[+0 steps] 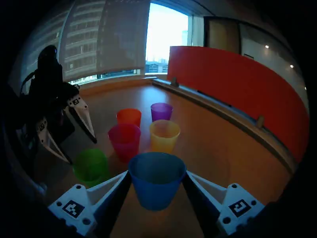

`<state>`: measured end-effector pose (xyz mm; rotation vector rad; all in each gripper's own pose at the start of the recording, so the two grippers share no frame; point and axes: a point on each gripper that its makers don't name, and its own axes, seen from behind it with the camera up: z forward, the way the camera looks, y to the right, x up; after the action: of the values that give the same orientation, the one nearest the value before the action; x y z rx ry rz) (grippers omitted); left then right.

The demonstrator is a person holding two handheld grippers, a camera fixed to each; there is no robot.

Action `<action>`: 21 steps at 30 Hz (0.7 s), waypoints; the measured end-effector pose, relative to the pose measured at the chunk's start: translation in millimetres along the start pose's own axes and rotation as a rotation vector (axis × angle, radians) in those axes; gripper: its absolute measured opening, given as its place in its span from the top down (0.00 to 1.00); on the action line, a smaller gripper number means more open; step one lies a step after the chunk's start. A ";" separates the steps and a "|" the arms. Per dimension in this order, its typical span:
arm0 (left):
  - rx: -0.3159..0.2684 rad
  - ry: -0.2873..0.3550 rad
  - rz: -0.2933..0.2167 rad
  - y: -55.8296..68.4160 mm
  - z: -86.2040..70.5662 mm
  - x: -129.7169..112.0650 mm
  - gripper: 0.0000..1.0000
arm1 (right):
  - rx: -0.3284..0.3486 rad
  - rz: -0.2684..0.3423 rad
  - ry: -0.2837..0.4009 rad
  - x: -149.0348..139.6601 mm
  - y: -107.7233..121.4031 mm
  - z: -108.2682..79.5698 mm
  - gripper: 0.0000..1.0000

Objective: Pour water

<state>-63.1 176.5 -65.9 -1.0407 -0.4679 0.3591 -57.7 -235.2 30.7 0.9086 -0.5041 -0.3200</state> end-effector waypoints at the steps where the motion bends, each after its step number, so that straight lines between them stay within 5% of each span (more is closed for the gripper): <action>1: 0.004 0.003 -0.002 -0.9 -1.7 0.9 0.09 | 0.003 0.000 -0.004 -2.0 -0.8 0.6 0.09; 21: 0.070 0.047 -0.034 -12.7 -27.6 13.7 0.09 | 0.020 -0.012 -0.059 -22.3 -7.9 5.2 0.09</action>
<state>-36.1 157.2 -63.6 -0.9703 -0.4274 0.3183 -79.7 -232.8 20.7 0.9240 -0.5567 -0.3541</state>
